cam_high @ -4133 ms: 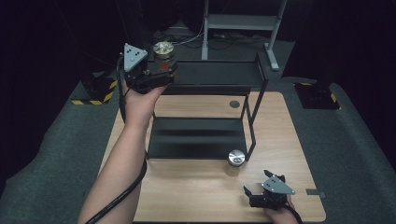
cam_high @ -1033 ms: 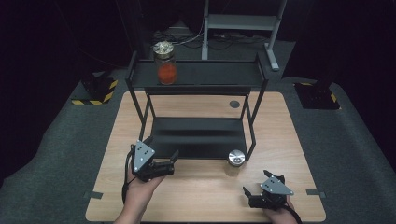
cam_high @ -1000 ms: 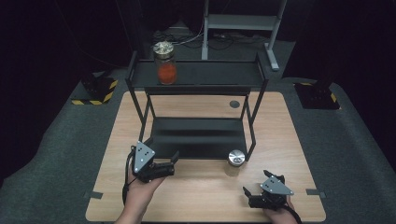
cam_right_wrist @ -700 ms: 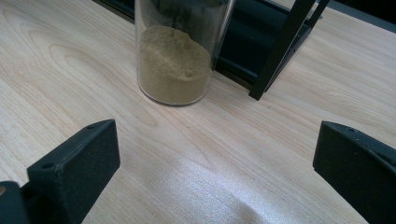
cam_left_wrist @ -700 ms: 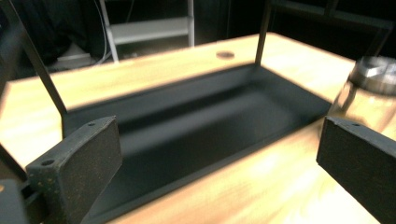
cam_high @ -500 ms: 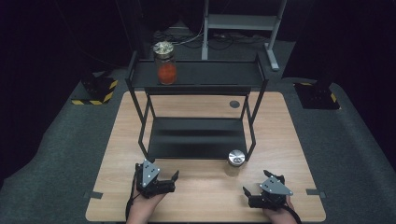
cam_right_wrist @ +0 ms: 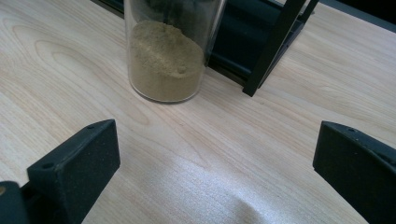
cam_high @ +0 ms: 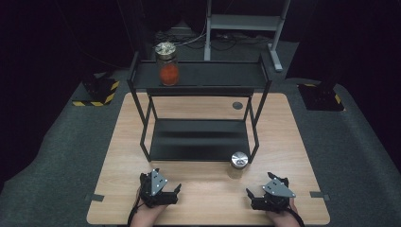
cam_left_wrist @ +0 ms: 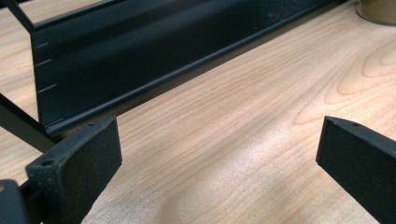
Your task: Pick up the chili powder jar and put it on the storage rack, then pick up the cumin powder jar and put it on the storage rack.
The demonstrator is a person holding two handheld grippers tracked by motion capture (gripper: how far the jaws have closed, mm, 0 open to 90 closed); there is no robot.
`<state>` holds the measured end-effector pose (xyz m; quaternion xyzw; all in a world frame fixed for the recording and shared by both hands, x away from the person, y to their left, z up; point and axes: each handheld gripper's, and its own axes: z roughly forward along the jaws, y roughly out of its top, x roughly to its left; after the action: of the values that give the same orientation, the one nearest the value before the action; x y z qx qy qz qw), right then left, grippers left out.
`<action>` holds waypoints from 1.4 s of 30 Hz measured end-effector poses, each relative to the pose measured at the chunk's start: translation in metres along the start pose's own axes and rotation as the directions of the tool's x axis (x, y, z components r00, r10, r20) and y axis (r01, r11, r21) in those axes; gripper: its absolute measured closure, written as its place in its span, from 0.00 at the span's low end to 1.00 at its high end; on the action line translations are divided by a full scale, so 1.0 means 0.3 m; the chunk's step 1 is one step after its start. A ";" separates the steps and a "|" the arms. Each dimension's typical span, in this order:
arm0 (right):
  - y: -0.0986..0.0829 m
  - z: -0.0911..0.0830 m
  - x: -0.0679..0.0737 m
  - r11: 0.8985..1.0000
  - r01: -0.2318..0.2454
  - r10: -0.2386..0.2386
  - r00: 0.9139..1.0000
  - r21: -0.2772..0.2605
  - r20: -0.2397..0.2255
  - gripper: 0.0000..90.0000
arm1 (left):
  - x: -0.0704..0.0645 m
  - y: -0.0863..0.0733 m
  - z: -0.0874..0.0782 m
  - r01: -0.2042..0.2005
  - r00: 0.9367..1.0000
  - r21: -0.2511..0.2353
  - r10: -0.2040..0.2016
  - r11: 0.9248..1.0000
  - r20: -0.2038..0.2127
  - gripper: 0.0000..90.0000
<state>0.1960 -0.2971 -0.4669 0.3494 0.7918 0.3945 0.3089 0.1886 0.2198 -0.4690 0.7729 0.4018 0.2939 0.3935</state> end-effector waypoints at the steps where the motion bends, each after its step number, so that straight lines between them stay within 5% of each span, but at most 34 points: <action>1: 0.000 0.000 0.002 1.000 0.002 -0.002 1.000 0.000 0.003 0.00 | -0.006 0.001 -0.003 -0.018 1.000 0.004 0.018 1.000 0.002 0.01; 6: 0.000 0.000 0.000 1.000 0.027 -0.027 1.000 0.000 -0.014 0.00 | -0.018 0.012 -0.004 -0.078 0.997 0.035 0.077 0.996 0.007 0.00; 12: -0.004 -0.003 0.000 1.000 0.018 -0.018 1.000 -0.009 -0.018 0.00 | -0.005 0.015 -0.003 -0.041 0.999 0.042 0.041 0.998 0.009 0.01; 21: -0.019 -0.005 -0.029 0.999 -0.007 0.004 0.998 -0.049 -0.061 0.00 | 0.000 0.011 -0.006 -0.051 0.998 0.035 0.050 0.998 0.024 0.01; 30: -0.012 -0.033 -0.024 0.995 0.016 -0.022 0.998 -0.094 -0.053 0.00 | 0.001 0.008 -0.008 -0.047 0.999 0.030 0.047 0.998 0.026 0.01; 42: 0.017 -0.058 -0.034 0.989 -0.017 0.010 0.999 -0.145 -0.049 0.00 | -0.007 0.015 -0.005 -0.073 0.997 0.041 0.072 0.996 0.029 0.01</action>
<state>0.1901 -0.3102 -0.4519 0.3217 0.7657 0.4616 0.3118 0.1881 0.2170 -0.4648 0.7991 0.3741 0.2888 0.3717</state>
